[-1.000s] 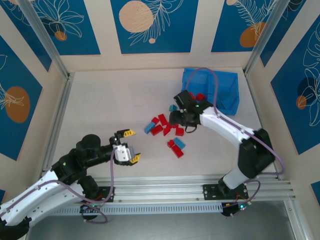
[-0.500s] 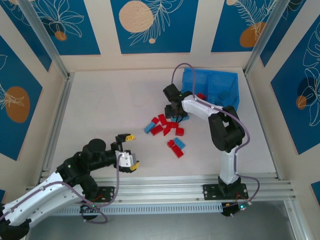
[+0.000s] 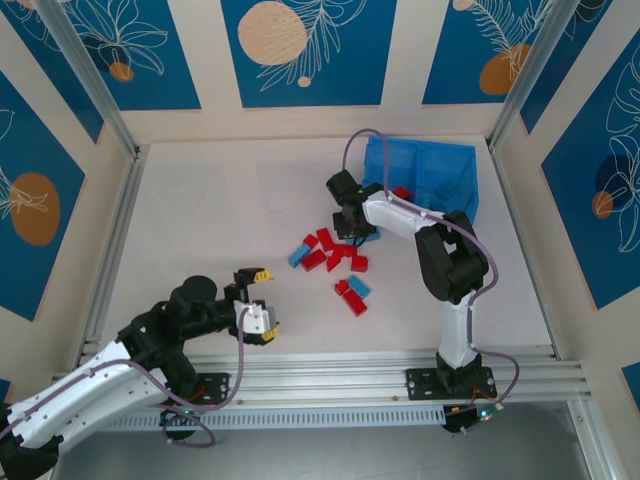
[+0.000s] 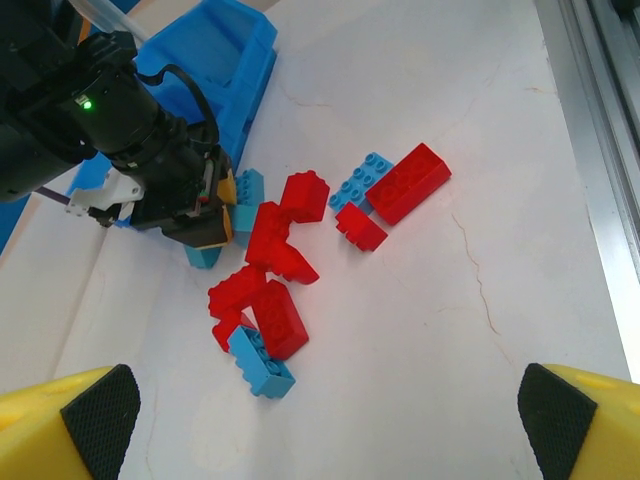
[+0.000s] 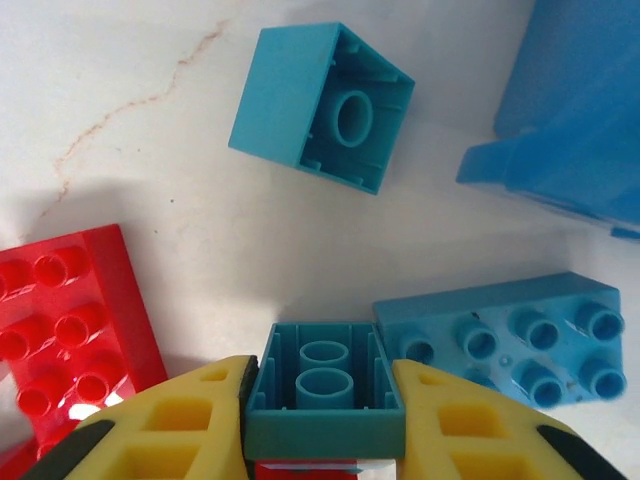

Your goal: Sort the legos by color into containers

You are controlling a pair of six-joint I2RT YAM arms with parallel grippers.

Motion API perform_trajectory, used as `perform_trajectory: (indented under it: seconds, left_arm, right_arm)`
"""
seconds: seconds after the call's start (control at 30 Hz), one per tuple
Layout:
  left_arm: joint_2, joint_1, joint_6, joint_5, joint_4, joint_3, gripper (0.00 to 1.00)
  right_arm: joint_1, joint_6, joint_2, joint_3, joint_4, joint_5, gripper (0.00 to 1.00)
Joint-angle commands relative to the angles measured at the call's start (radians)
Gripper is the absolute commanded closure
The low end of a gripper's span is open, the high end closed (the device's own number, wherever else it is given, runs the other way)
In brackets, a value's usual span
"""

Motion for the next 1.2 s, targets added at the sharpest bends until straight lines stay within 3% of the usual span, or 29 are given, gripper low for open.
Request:
perform_trajectory:
  seconds: [0.0,0.2,0.37,0.53,0.67,0.87,1.03,1.17]
  left_arm:
    - [-0.01,0.013,0.007,0.013,0.05,-0.021,0.0]
    - [-0.002,0.034,-0.028,-0.009,0.132,-0.04,0.0]
    - [0.015,0.069,-0.044,0.008,0.148,-0.033,0.0]
    - [0.012,0.088,-0.045,0.011,0.146,-0.032,0.0]
    - [0.013,0.094,-0.041,0.008,0.141,-0.032,0.0]
    - [0.012,0.098,-0.047,0.016,0.146,-0.033,0.0]
    - [0.015,0.099,-0.049,-0.001,0.149,-0.04,0.0]
    - [0.023,0.103,-0.07,-0.007,0.166,-0.043,0.0]
  right_arm:
    - [0.023,0.009,-0.18,-0.039,-0.008,0.055,0.73]
    - [-0.001,0.03,-0.456,-0.1,-0.008,0.16,0.73]
    - [-0.174,0.028,-0.55,-0.085,-0.017,0.221,0.73]
    - [-0.408,0.019,-0.426,-0.025,0.008,0.181,0.73]
    - [-0.509,0.041,-0.269,0.051,0.004,0.131,0.73]
    - [-0.573,0.082,-0.022,0.227,-0.05,0.052,0.73]
    - [-0.595,0.097,0.103,0.373,-0.111,0.0,0.59]
    - [-0.594,0.088,0.109,0.42,-0.16,-0.006,0.51]
